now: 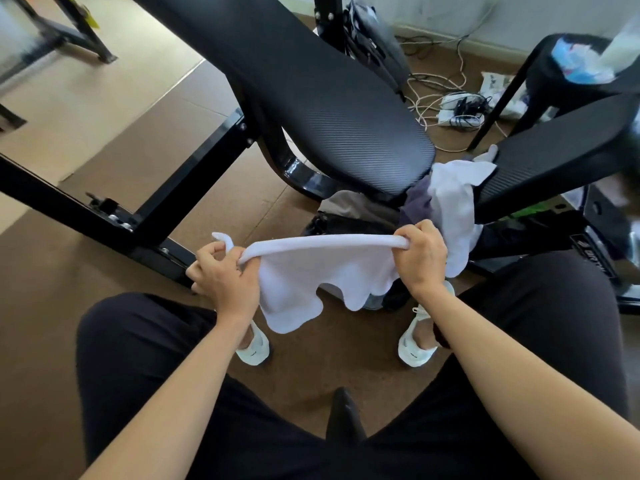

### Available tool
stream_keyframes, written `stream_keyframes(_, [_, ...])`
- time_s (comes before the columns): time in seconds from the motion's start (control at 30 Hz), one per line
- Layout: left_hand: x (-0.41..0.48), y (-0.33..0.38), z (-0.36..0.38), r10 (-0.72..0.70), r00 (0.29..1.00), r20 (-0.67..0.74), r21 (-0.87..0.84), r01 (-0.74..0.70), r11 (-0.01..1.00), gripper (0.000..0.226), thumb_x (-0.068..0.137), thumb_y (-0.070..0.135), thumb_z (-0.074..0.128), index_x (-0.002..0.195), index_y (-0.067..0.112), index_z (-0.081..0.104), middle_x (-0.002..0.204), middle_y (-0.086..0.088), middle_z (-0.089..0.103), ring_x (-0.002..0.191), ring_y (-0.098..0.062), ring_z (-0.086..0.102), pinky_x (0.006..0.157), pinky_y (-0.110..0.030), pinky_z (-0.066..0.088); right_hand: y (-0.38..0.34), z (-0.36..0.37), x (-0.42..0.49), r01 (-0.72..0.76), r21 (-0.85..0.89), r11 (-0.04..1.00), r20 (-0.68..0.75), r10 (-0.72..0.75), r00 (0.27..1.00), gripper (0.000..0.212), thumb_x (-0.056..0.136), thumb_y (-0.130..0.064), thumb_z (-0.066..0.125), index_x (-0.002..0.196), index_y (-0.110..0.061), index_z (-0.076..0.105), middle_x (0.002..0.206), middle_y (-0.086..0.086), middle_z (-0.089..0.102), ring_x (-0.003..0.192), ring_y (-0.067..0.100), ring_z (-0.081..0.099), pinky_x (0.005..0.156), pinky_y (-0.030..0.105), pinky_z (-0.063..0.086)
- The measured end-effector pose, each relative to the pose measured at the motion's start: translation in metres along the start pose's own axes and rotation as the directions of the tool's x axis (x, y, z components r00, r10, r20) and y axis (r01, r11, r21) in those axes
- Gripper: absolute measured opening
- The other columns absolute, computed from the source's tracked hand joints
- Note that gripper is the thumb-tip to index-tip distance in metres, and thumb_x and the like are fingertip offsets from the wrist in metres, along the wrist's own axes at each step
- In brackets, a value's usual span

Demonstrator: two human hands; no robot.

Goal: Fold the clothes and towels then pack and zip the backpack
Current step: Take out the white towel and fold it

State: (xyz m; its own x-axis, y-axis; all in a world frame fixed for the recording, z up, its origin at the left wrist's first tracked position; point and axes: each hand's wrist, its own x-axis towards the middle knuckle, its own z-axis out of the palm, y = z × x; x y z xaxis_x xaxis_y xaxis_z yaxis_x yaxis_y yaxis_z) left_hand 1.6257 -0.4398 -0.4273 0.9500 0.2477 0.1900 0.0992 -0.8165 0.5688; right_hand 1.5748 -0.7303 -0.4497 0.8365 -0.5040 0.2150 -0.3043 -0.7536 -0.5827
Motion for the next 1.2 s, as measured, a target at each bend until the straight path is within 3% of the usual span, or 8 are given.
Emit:
stream_keyframes(0.1, [0.010,-0.015,0.008,-0.016,0.999,0.035,0.054,0.015,0.998,0.015,0.092,0.028,0.066,0.090,0.016,0.074,0.131,-0.007,0.055,0.120,-0.040,0.040,0.093,-0.047,0.033,0.007,-0.002,0.007,-0.207,0.099,0.973,0.102,0.197,0.975,0.025,0.093,-0.003,0.055,0.107,-0.012,0.074,0.102,0.007,0.070,0.095,0.027,0.061,0.080,0.032,0.044])
stream_keyframes(0.27, [0.029,-0.022,0.014,-0.108,0.983,0.146,0.055,0.101,0.993,0.027,0.102,0.021,0.045,0.080,0.021,0.060,0.076,0.000,0.056,0.083,-0.032,0.053,0.084,-0.041,0.025,0.015,-0.008,0.016,-0.366,0.204,0.908,0.150,0.340,0.928,0.022,0.093,-0.005,0.056,0.107,-0.012,0.072,0.105,0.005,0.068,0.098,0.023,0.061,0.084,0.030,0.045])
stream_keyframes(0.4, [0.034,-0.028,0.012,-0.109,0.985,0.135,0.047,0.103,0.994,0.026,0.102,0.013,0.045,0.102,0.023,0.069,0.090,-0.001,0.064,0.082,-0.026,0.050,0.090,-0.044,0.041,0.009,-0.022,0.031,-0.380,0.364,0.850,0.139,0.354,0.925,0.017,0.091,-0.007,0.055,0.093,-0.017,0.069,0.086,-0.005,0.065,0.081,0.011,0.057,0.067,0.012,0.043])
stream_keyframes(0.53, [0.037,-0.032,0.009,-0.090,0.984,0.151,0.037,0.085,0.996,0.024,0.104,0.014,0.047,0.107,0.024,0.069,0.097,-0.004,0.065,0.084,-0.028,0.051,0.068,-0.038,0.040,0.023,-0.036,0.047,-0.469,0.409,0.783,0.174,0.437,0.882,0.008,0.091,-0.009,0.062,0.089,-0.016,0.067,0.083,-0.002,0.064,0.083,0.015,0.057,0.072,0.027,0.045])
stream_keyframes(0.73, [0.048,-0.042,0.003,-0.221,0.955,0.198,-0.023,0.230,0.973,0.019,0.104,0.019,0.048,0.107,0.020,0.067,0.099,-0.004,0.062,0.092,-0.030,0.052,0.075,-0.038,0.041,0.036,-0.044,0.051,-0.580,0.298,0.758,0.168,0.557,0.813,0.013,0.092,-0.020,0.066,0.088,-0.007,0.064,0.084,0.008,0.058,0.085,0.023,0.051,0.072,0.029,0.036])
stream_keyframes(1.0, [0.051,-0.045,0.009,-0.345,0.732,0.587,-0.238,0.564,0.791,0.032,0.094,0.037,0.063,0.080,0.009,0.058,0.078,-0.013,0.058,0.072,-0.027,0.053,0.068,-0.038,0.040,0.027,-0.035,0.033,-0.453,0.112,0.884,0.535,0.331,0.777,0.045,0.090,-0.031,0.073,0.065,-0.010,0.042,0.064,0.007,0.030,0.063,0.019,0.030,0.049,0.029,0.026])
stream_keyframes(1.1, [0.040,-0.025,0.001,-0.301,0.660,0.688,-0.321,0.649,0.690,0.017,0.098,0.028,0.068,0.099,0.011,0.072,0.095,-0.009,0.075,0.085,-0.029,0.069,0.077,-0.040,0.054,0.015,-0.036,0.025,-0.564,0.221,0.795,0.642,0.317,0.698,0.035,0.086,-0.039,0.074,0.077,-0.012,0.054,0.070,0.009,0.036,0.061,0.022,0.035,0.044,0.021,0.030])
stream_keyframes(1.2, [0.031,-0.012,-0.004,-0.231,0.588,0.775,-0.365,0.715,0.596,0.018,0.097,0.023,0.069,0.108,0.009,0.074,0.098,-0.010,0.078,0.090,-0.028,0.073,0.083,-0.040,0.057,0.007,-0.033,0.018,-0.687,0.317,0.654,0.733,0.291,0.615,0.023,0.090,-0.034,0.071,0.087,-0.012,0.064,0.082,0.013,0.053,0.074,0.027,0.049,0.063,0.034,0.044])
